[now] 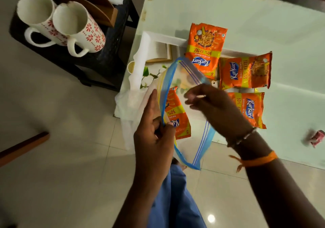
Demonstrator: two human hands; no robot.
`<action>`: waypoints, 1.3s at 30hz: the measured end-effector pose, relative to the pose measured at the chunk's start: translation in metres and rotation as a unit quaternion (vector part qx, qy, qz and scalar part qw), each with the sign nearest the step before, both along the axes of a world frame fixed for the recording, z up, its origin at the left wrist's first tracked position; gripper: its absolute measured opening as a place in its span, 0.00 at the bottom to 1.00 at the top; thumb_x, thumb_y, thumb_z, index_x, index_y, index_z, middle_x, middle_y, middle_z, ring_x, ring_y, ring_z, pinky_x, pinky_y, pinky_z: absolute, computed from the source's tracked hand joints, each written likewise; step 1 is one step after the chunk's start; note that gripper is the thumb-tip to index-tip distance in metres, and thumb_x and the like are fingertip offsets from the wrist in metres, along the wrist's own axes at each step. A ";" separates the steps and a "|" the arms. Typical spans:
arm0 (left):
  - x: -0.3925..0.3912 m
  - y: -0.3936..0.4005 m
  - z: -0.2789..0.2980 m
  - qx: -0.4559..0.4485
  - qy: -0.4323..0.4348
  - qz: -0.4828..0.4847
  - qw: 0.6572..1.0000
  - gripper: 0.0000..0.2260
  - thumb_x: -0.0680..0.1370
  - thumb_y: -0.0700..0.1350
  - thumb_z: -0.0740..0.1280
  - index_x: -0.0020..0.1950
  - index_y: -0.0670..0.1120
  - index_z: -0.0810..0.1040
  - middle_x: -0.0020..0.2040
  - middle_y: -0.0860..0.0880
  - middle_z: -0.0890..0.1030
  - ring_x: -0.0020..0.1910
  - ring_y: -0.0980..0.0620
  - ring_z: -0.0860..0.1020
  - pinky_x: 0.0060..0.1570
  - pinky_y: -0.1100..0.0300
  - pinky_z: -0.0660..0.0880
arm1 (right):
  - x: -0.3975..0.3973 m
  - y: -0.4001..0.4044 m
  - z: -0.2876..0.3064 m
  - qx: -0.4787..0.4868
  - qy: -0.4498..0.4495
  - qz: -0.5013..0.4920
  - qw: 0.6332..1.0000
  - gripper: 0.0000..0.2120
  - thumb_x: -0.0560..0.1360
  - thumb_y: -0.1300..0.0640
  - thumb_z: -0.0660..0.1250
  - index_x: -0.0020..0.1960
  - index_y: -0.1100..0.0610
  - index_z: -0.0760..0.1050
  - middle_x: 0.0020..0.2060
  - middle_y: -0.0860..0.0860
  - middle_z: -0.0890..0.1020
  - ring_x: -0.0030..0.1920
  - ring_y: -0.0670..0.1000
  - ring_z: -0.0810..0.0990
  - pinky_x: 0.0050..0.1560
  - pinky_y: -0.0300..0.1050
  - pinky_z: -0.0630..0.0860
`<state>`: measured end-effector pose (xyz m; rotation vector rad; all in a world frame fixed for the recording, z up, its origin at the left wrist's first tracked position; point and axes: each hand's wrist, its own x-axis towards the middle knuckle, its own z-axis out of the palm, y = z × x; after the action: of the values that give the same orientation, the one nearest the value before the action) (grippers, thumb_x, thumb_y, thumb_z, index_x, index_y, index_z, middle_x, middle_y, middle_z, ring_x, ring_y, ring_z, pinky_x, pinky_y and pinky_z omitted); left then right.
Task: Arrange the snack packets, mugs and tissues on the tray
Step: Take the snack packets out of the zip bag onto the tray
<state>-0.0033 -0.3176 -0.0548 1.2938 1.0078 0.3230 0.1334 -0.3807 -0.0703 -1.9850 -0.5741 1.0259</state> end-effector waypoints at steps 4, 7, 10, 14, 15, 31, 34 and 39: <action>-0.012 -0.006 0.004 0.024 -0.003 0.020 1.000 0.28 0.72 0.38 0.61 0.71 0.55 0.64 0.62 0.45 0.78 0.56 0.53 0.80 0.50 0.57 0.79 | -0.033 0.015 -0.035 -0.216 -0.050 0.150 0.964 0.14 0.74 0.57 0.64 0.59 0.56 0.75 0.59 0.60 0.73 0.61 0.59 0.72 0.64 0.50 0.68; -0.022 -0.012 0.015 0.072 -0.004 0.045 0.996 0.26 0.72 0.37 0.62 0.69 0.54 0.67 0.53 0.52 0.82 0.49 0.57 0.80 0.48 0.59 0.78 | -0.048 0.036 -0.045 -0.249 -0.037 0.202 0.946 0.16 0.74 0.57 0.62 0.61 0.57 0.74 0.61 0.62 0.74 0.62 0.61 0.72 0.62 0.49 0.68; -0.041 -0.010 0.031 0.185 -0.004 0.064 0.981 0.24 0.73 0.36 0.62 0.67 0.55 0.70 0.38 0.55 0.77 0.35 0.51 0.77 0.39 0.59 0.77 | -0.068 0.058 -0.036 -0.198 -0.036 0.241 0.950 0.14 0.74 0.60 0.62 0.59 0.60 0.75 0.60 0.62 0.77 0.61 0.60 0.74 0.56 0.46 0.67; -0.063 -0.001 0.047 0.293 0.038 0.047 0.954 0.23 0.74 0.37 0.60 0.66 0.56 0.70 0.31 0.46 0.74 0.29 0.42 0.71 0.34 0.57 0.73 | -0.095 0.084 -0.016 -0.127 -0.046 0.274 0.952 0.15 0.74 0.62 0.60 0.33 0.47 0.70 0.58 0.62 0.78 0.59 0.60 0.74 0.54 0.47 0.65; -0.066 0.000 0.046 0.305 0.052 0.035 0.950 0.23 0.74 0.38 0.60 0.66 0.56 0.70 0.31 0.45 0.74 0.28 0.44 0.71 0.33 0.59 0.72 | -0.098 0.087 -0.011 -0.122 -0.049 0.274 0.953 0.20 0.75 0.63 0.59 0.29 0.45 0.60 0.58 0.64 0.78 0.59 0.61 0.75 0.54 0.48 0.66; -0.047 0.002 -0.006 0.367 0.205 -0.079 0.904 0.23 0.72 0.37 0.61 0.67 0.46 0.72 0.27 0.43 0.76 0.25 0.55 0.64 0.31 0.62 0.68 | -0.010 -0.043 0.003 0.057 0.139 -0.190 0.970 0.14 0.75 0.71 0.57 0.51 0.58 0.77 0.47 0.46 0.79 0.41 0.40 0.83 0.42 0.37 0.82; -0.048 0.006 -0.010 0.361 0.216 -0.071 0.905 0.24 0.73 0.36 0.62 0.68 0.48 0.70 0.25 0.55 0.64 0.22 0.59 0.61 0.29 0.63 0.65 | 0.001 -0.050 -0.010 0.029 0.114 -0.252 0.961 0.15 0.75 0.72 0.57 0.47 0.55 0.77 0.49 0.46 0.79 0.47 0.45 0.80 0.44 0.41 0.81; -0.052 0.014 -0.011 0.356 0.209 -0.060 0.909 0.24 0.73 0.36 0.62 0.69 0.49 0.70 0.25 0.58 0.63 0.22 0.57 0.64 0.31 0.61 0.68 | 0.015 -0.042 -0.049 -0.054 0.019 -0.242 0.969 0.18 0.74 0.74 0.55 0.57 0.62 0.76 0.59 0.58 0.78 0.53 0.53 0.76 0.48 0.44 0.78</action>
<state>-0.0554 -0.3033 -0.0657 2.1477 1.2126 0.3391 0.1481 -0.4224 -0.1192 -2.0517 -0.0012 0.7973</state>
